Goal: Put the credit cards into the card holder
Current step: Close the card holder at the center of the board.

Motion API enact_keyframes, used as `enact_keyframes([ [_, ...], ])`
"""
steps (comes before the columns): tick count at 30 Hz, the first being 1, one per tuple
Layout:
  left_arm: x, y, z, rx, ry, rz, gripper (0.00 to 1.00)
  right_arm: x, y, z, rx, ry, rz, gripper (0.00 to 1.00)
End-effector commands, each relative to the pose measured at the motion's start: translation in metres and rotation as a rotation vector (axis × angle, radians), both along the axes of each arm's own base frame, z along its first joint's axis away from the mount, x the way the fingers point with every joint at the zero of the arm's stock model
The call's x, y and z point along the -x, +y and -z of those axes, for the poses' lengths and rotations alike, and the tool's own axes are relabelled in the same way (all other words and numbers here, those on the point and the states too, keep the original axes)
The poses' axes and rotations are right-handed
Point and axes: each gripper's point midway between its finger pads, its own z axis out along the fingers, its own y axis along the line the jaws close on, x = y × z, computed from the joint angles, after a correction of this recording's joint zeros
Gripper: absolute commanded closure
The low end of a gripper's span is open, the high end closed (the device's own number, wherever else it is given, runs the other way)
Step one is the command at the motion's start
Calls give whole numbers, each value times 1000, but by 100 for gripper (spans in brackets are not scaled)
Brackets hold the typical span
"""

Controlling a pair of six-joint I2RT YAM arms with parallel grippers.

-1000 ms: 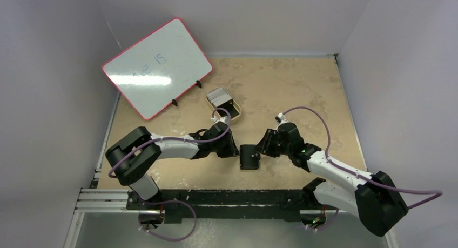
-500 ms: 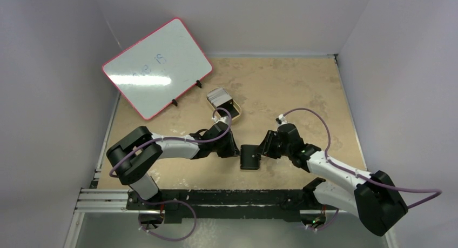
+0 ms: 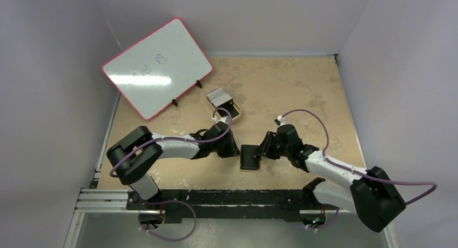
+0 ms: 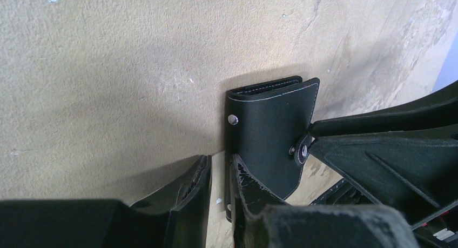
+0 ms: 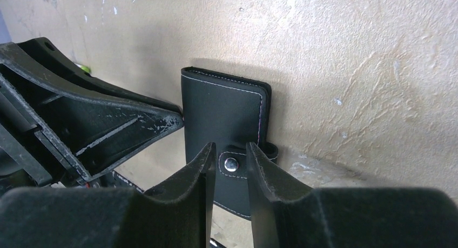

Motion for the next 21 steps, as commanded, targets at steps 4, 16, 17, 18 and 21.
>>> enact_keyframes([
  [4,-6,-9,-9,28,-15,-10,81,-5,1,-6,2,-27,-9,71],
  [16,-6,-9,-5,15,-6,-10,81,-1,-13,-21,33,-32,46,68],
  [17,-6,-9,-5,17,-6,-10,81,0,-13,-20,32,-26,43,68],
  [18,-6,-9,-4,17,-4,-12,81,1,-12,-17,31,-19,39,68],
  [21,-6,-9,-4,20,-4,-9,81,3,-9,-13,8,-12,29,68],
])
